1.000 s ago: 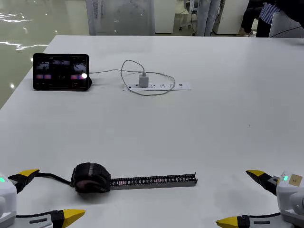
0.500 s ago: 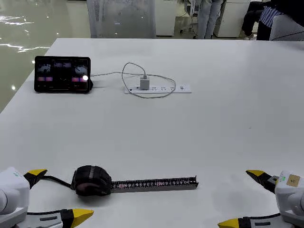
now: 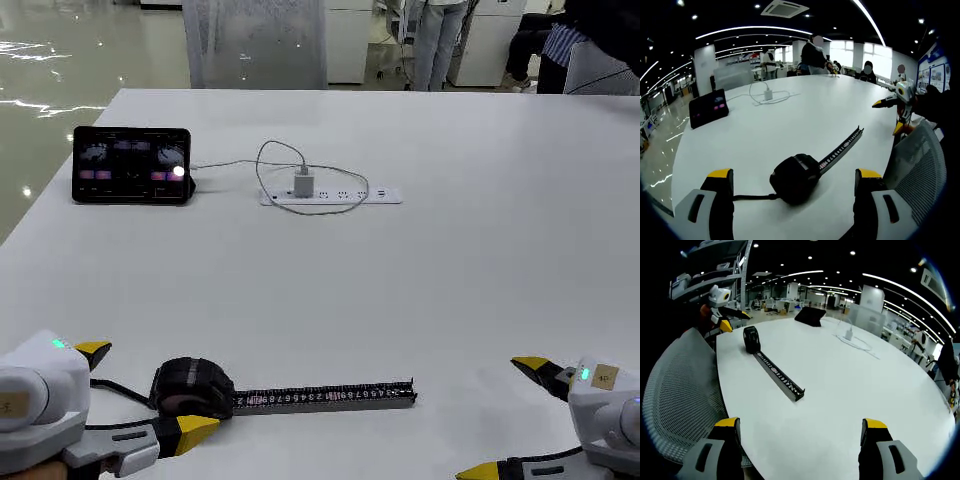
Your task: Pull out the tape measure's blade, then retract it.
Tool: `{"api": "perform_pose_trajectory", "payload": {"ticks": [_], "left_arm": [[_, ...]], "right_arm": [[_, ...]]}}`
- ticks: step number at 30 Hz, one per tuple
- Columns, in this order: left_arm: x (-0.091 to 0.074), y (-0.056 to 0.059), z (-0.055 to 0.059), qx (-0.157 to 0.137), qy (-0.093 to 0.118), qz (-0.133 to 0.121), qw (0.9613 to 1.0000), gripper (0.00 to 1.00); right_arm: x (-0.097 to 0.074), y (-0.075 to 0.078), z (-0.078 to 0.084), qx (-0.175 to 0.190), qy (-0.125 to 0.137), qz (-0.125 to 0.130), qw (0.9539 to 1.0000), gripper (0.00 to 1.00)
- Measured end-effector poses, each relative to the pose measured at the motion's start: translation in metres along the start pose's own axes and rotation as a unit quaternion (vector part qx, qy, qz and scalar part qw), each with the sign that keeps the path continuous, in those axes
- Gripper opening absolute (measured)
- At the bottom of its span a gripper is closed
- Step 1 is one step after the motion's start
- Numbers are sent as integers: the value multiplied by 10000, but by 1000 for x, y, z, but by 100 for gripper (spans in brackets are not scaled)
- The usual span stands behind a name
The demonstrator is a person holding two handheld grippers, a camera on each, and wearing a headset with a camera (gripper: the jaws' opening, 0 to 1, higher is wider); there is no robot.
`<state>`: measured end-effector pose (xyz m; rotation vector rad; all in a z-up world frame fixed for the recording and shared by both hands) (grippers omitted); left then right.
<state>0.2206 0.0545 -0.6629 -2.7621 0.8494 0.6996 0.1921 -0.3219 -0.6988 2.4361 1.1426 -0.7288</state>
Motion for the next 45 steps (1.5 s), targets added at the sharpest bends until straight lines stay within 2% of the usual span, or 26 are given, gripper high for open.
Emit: {"api": "perform_pose_trajectory", "payload": {"ticks": [2, 6, 9, 12, 19, 23, 29, 35, 39, 41, 45], "left_arm": [[0, -1, 1, 61, -30, -24, 10000, 99], [1, 2, 1, 1, -92, 8, 10000, 99], [6, 6, -2, -91, -90, -2, 9999, 99], [10, 9, -2, 10, -227, -92, 9997, 99], [20, 18, -7, -58, -190, -150, 9997, 99], [26, 26, -9, -216, -168, -115, 9996, 99], [29, 35, -12, -119, -175, -25, 9998, 99], [33, 34, -14, -441, 39, -202, 9988, 99], [32, 28, -14, -669, 135, -404, 9968, 99], [33, 25, -12, -789, 170, -472, 9956, 99], [40, 20, -5, -825, 184, -677, 9941, 99]], "right_arm": [[0, 0, -1, -43, -17, -35, 10000, 99], [1, 3, -2, -201, -133, -137, 9996, 99], [2, 7, -6, -160, -170, -217, 9995, 99], [3, 9, -10, -220, -223, -338, 9989, 99], [6, 15, -17, -444, -444, -630, 9960, 99], [8, 17, -22, -599, -536, -740, 9940, 99], [12, 16, -23, -753, -671, -931, 9905, 99], [17, 13, -24, -745, -810, -1162, 9871, 99], [20, 12, -25, -843, -898, -1256, 9844, 99], [23, 12, -25, -909, -932, -1300, 9829, 99], [29, 13, -26, -1007, -1027, -1388, 9798, 99]]}}
Point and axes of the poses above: the centre of the closed fingertips' face, and the gripper's own axes: x roughly forward along the fingers, y roughly to its right, z roughly out of its underside, the point moved 4 cm from there along -x, roughly backward along the fingers, and after that the axes turned 4 degrees about y, right-handed, at the moved point
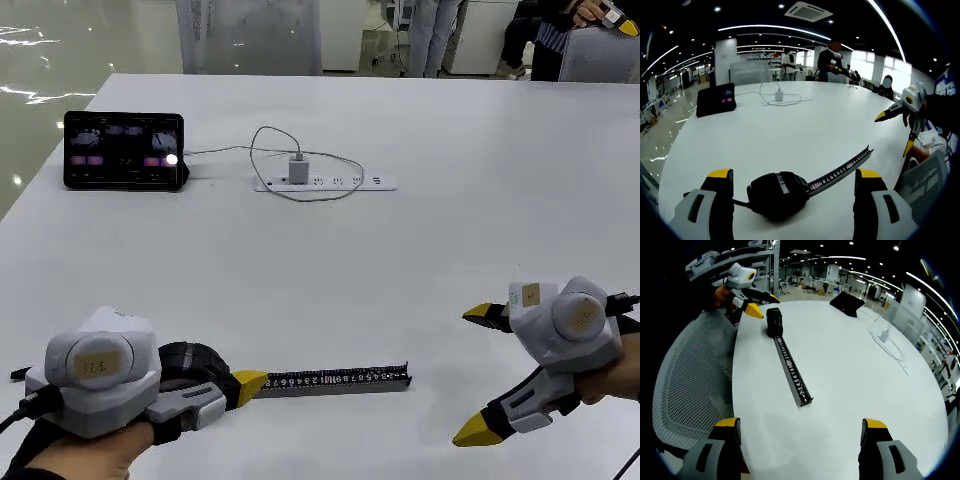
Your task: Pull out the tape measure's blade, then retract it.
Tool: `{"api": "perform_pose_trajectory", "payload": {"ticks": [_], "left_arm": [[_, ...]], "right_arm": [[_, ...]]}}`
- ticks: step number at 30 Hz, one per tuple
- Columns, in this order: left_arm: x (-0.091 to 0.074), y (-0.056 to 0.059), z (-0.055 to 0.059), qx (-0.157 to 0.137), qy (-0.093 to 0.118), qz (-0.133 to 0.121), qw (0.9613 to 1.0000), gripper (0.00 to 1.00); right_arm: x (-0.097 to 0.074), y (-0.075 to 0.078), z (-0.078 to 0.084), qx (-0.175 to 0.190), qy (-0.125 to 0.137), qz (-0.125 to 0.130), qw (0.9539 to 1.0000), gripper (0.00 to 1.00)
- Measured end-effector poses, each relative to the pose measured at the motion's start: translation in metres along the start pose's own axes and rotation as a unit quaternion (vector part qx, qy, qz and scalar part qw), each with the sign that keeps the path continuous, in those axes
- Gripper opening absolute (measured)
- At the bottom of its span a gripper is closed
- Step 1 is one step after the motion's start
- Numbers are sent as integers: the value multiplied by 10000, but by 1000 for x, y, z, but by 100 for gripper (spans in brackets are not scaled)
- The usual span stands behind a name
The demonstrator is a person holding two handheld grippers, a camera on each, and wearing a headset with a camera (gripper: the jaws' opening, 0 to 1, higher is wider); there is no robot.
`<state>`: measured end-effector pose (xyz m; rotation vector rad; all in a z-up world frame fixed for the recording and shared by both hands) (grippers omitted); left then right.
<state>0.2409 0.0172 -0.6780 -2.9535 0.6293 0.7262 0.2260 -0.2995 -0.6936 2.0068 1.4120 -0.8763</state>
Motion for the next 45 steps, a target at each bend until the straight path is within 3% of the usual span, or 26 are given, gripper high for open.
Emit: {"api": "perform_pose_trajectory", "payload": {"ticks": [8, 10, 12, 14, 18, 21, 22, 24, 27, 30, 34, 36, 37, 39, 42, 45], "left_arm": [[11, -6, 5, 9, 241, -371, 9990, 99], [13, -7, 9, 16, 215, -474, 9986, 99], [14, -4, 13, 26, 105, -561, 9984, 99], [11, -1, 9, -64, 236, -632, 9977, 99], [11, -10, 6, -227, 341, -898, 9951, 99], [15, -18, 13, -353, 427, -1014, 9933, 99], [17, -20, 18, -370, 381, -1020, 9934, 99], [22, -25, 35, -401, 58, -1017, 9940, 99], [26, -26, 39, -383, 50, -971, 9945, 99], [25, -18, 28, 7, 352, -794, 9962, 99], [24, -18, 30, -71, 324, -763, 9965, 99], [23, -24, 33, -713, 345, -910, 9927, 99], [22, -26, 33, -726, 346, -898, 9927, 99], [21, -30, 33, -540, 337, -1011, 9928, 99], [22, -25, 26, -354, 569, -867, 9940, 99], [26, -21, 28, -165, 531, -761, 9955, 99]], "right_arm": [[9, 8, -8, -200, -129, -81, 9997, 99], [10, 9, -9, -235, -155, -98, 9996, 99], [13, 11, -11, -284, -160, -114, 9994, 99], [16, 13, -11, -344, -176, -136, 9992, 99], [22, 15, -14, -393, -187, -169, 9989, 99], [25, 15, -16, -463, -199, -213, 9985, 99], [27, 15, -16, -490, -207, -228, 9983, 99], [31, 16, -17, -603, -244, -250, 9976, 99], [38, 18, -19, -851, -204, -291, 9957, 99], [47, 21, -19, -894, -229, -354, 9951, 99], [55, 22, -17, -884, -313, -432, 9947, 99], [57, 21, -16, -946, -369, -498, 9936, 99], [58, 21, -15, -959, -400, -517, 9932, 99], [61, 21, -13, -1007, -465, -564, 9922, 99], [65, 22, -10, -1013, -570, -604, 9914, 99], [68, 23, -7, -985, -646, -655, 9909, 98]]}}
Point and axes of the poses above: the centre of the closed fingertips' face, and the gripper's own axes: x roughly forward along the fingers, y roughly to its right, z roughly out of its underside, the point moved 4 cm from there along -x, roughly backward along the fingers, and after that the axes turned 4 degrees about y, right-handed, at the moved point
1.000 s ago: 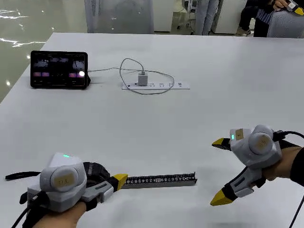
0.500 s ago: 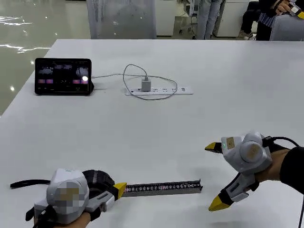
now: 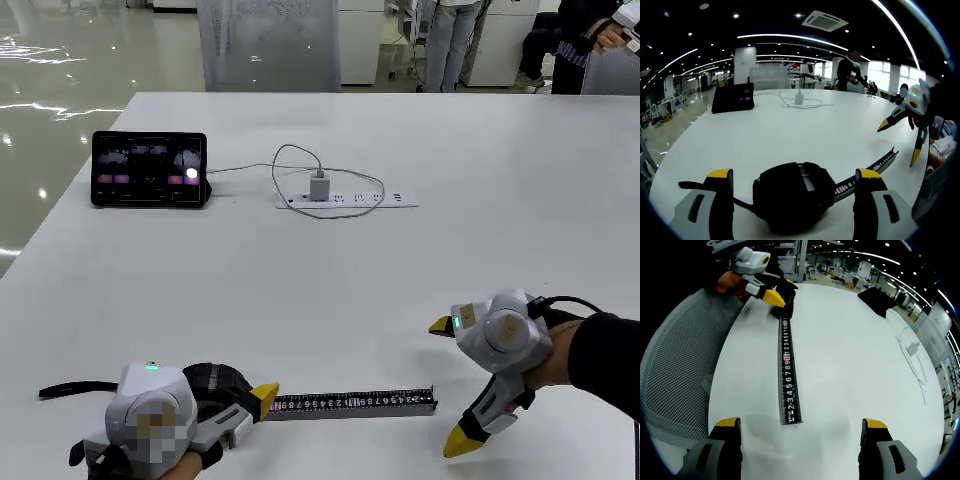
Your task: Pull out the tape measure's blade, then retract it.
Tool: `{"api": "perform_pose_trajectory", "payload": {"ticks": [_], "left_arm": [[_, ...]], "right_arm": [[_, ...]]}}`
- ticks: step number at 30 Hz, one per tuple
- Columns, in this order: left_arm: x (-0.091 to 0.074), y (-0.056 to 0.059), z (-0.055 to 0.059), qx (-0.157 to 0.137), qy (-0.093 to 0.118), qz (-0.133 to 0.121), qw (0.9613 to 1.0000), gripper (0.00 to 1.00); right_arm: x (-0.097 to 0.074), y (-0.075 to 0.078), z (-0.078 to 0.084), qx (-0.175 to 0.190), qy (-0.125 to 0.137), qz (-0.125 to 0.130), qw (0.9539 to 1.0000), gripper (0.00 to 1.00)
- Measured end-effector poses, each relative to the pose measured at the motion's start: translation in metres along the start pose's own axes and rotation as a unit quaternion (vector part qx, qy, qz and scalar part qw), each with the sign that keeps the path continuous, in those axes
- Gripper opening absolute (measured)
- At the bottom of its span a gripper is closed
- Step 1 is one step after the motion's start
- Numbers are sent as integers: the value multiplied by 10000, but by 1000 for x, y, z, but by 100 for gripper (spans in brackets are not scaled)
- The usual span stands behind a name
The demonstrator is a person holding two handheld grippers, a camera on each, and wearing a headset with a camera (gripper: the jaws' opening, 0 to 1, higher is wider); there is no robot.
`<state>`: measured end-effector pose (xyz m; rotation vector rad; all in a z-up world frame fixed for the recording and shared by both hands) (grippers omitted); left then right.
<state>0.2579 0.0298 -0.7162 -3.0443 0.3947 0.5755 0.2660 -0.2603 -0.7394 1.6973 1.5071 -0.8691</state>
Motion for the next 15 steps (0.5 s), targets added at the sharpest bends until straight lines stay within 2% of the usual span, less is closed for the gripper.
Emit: {"api": "perform_pose_trajectory", "payload": {"ticks": [2, 6, 13, 15], "left_arm": [[0, -1, 0, -17, 12, 0, 10000, 99], [1, -6, 0, -205, 73, -43, 9998, 99], [2, 1, 1, 58, 84, 104, 9999, 99], [3, 0, 2, -4, 64, 105, 9999, 99]], "right_arm": [[-1, 0, 0, -34, -18, 0, 10000, 91], [-1, 2, 0, -48, 8, -12, 10000, 85], [2, -3, -1, -163, 25, -221, 9996, 62], [2, -3, -1, -246, 40, -254, 9994, 56]]}}
Point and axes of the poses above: the centre of the closed fingertips' face, and the gripper's own axes: x roughly forward along the fingers, y roughly to its right, z roughly out of its underside, the point moved 4 cm from there along -x, roughly backward along the fingers, and after that the axes turned 4 degrees about y, right-handed, at the moved point
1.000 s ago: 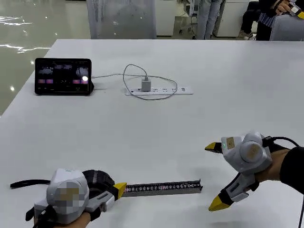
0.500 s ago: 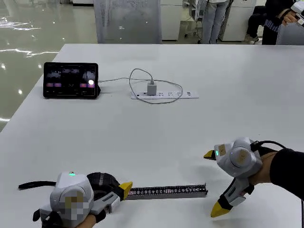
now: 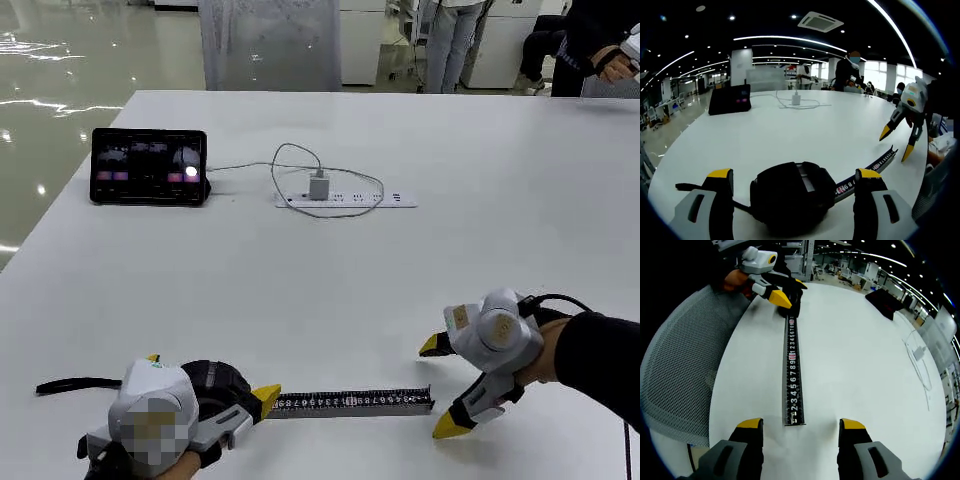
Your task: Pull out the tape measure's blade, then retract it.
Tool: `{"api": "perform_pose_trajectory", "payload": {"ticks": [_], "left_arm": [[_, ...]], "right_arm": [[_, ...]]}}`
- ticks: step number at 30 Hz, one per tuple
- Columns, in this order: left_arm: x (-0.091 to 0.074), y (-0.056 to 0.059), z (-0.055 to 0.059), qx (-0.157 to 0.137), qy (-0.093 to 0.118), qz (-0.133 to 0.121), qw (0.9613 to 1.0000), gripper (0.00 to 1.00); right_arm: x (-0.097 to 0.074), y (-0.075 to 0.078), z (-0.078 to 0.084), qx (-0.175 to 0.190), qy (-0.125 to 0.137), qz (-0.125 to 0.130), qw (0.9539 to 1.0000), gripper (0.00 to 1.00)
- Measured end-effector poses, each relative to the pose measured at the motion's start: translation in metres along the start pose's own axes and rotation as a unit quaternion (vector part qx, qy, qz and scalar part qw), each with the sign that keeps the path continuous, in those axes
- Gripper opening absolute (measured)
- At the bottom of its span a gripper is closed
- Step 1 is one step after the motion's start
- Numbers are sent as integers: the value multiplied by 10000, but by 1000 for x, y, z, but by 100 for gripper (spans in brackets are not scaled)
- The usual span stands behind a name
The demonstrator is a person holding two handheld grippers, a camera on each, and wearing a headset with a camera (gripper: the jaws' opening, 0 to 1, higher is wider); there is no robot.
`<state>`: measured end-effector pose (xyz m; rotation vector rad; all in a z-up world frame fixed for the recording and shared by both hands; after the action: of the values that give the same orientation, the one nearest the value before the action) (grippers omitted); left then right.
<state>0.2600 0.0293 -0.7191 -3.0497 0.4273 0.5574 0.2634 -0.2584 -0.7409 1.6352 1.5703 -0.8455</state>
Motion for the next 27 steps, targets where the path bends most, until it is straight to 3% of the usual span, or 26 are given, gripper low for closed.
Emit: {"api": "perform_pose_trajectory", "payload": {"ticks": [5, 9, 27], "left_arm": [[0, 1, 2, 41, -67, 8, 10000, 99], [1, 2, 5, 42, -126, 52, 9999, 99], [-1, 3, 4, 8, -91, 48, 9999, 98]], "right_arm": [[-1, -1, 0, -10, 5, -18, 10000, 47], [1, -5, 1, 72, -67, -170, 9998, 35], [5, -5, 0, 22, -140, -313, 9994, 12]]}}
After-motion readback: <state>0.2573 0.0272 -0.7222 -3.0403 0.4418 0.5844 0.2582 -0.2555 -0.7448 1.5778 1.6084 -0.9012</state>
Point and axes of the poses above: the centre of the closed fingertips' face, and the gripper's own axes: x roughly forward along the fingers, y roughly to its right, z roughly out of its underside, the point moved 4 cm from there along -x, roughly backward along the fingers, and after that the axes turned 4 degrees about y, right-handed, at the moved point
